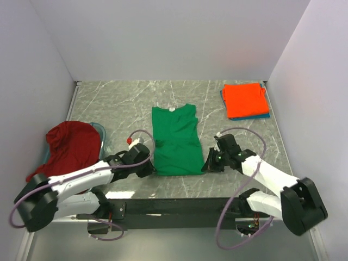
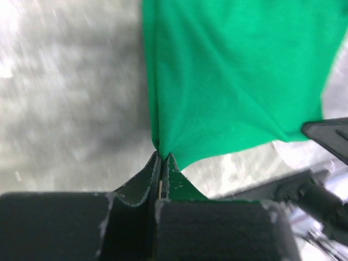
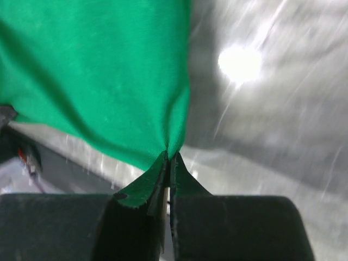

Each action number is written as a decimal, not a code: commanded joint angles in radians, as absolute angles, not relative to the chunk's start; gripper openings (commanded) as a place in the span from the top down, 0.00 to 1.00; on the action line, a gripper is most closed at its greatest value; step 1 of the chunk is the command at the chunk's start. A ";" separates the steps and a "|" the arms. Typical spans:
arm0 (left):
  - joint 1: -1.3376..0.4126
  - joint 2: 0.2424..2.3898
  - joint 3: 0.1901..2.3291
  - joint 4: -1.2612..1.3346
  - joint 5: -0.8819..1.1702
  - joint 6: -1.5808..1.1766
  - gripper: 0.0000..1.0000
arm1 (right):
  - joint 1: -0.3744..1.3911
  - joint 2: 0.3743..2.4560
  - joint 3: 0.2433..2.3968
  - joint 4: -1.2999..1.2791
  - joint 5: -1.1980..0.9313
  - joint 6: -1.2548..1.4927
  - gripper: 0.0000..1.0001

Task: Fold and stack the t-shirts
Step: Fold the tshirt

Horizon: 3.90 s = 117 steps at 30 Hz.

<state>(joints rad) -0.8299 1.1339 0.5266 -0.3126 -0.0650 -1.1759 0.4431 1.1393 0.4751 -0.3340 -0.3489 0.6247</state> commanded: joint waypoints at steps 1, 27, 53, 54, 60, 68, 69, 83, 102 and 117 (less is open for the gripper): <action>-0.890 1.033 0.528 -0.460 -0.133 -1.253 0.99 | 0.475 1.025 0.475 -0.521 -0.437 0.575 0.96; -0.996 0.834 0.850 -0.672 -0.382 -1.241 0.99 | 0.486 0.890 0.908 -0.896 -0.422 0.449 0.98; -0.666 1.115 1.019 -0.469 -0.278 -0.997 0.99 | 0.344 1.160 1.058 -0.677 -0.488 0.433 1.00; -0.660 1.124 1.023 -0.468 -0.279 -0.994 0.99 | 0.339 1.169 1.060 -0.670 -0.494 0.430 1.00; -0.612 1.204 1.054 -0.445 -0.264 -0.973 0.99 | 0.299 1.241 1.068 -0.626 -0.532 0.425 1.00; -0.555 1.316 1.078 -0.370 -0.259 -0.946 0.99 | 0.255 1.374 1.101 -0.563 -0.587 0.419 1.00; -0.549 1.345 1.091 -0.365 -0.259 -0.942 0.99 | 0.246 1.391 1.109 -0.554 -0.594 0.417 1.00; -0.448 1.670 1.268 -0.281 -0.135 -0.865 0.99 | 0.204 1.680 1.241 -0.468 -0.510 0.460 1.00; -0.410 1.919 1.460 -0.327 -0.129 -0.859 0.69 | 0.169 1.915 1.463 -0.469 -0.446 0.443 0.24; -0.498 1.660 1.223 -0.210 -0.054 -0.899 0.00 | 0.256 1.579 1.129 -0.328 -0.558 0.475 0.13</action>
<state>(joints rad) -0.4725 1.6924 1.2579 -0.2817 -0.0895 -0.8856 0.2276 1.6035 1.1614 -0.4004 -0.5182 0.4614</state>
